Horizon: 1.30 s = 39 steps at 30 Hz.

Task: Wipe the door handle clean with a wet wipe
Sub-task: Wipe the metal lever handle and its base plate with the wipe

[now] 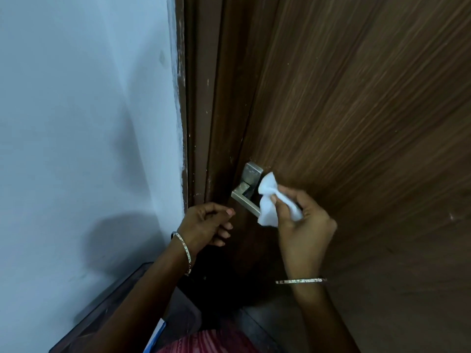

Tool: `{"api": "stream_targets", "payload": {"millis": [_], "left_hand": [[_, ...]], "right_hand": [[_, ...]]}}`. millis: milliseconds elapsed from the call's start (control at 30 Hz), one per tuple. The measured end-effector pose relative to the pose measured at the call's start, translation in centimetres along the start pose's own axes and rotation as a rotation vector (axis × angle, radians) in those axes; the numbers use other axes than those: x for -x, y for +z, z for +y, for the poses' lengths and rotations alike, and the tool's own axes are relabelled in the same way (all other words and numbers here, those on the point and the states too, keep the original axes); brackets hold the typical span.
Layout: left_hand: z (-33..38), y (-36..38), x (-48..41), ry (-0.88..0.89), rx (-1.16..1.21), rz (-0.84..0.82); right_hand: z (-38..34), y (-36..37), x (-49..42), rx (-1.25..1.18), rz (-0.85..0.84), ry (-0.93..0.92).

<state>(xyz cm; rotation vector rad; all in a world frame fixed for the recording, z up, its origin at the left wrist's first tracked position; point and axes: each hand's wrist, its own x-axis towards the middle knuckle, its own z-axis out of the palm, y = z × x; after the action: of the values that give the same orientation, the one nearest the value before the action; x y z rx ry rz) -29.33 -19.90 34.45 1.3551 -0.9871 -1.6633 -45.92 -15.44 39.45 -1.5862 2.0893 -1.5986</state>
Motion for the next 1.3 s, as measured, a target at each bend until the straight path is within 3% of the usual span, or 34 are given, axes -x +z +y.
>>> {"api": "stream_targets", "payload": {"millis": [67,167,267,367,633,800,967,1200,1300], "left_hand": [[0.2,0.0,0.0,-0.017,0.015,0.002],[0.1,0.3,0.0,-0.048,0.033,-0.003],[-0.1,0.4,-0.1,-0.059,0.031,-0.007],[-0.3,0.1,-0.2,-0.051,0.032,0.008],[0.1,-0.5,-0.9,0.025,0.008,0.049],[0.8,0.4,-1.0,0.071,-0.023,0.052],[0.8,1.3,-1.1,0.11,-0.037,0.036],[0.5,0.4,-1.4,0.134,-0.039,0.035],[0.8,0.6,-1.5,0.145,-0.041,0.04]], "right_hand": [[-1.3,1.4,-1.0,-0.044,0.086,-0.182],[-2.0,4.1,-2.5,0.061,0.034,-0.41],[-1.9,6.4,-2.6,0.289,-0.134,-0.487],[-1.3,7.4,-1.8,0.415,-0.185,-0.548],[1.4,5.6,-0.9,0.409,-0.148,-0.599],[-0.2,5.1,-3.0,0.275,0.053,-0.628],[-0.3,6.1,-2.8,0.449,-0.128,-0.633],[3.6,3.3,-1.6,0.352,0.142,-0.605],[3.0,3.5,-2.8,0.433,0.202,-0.624]]}}
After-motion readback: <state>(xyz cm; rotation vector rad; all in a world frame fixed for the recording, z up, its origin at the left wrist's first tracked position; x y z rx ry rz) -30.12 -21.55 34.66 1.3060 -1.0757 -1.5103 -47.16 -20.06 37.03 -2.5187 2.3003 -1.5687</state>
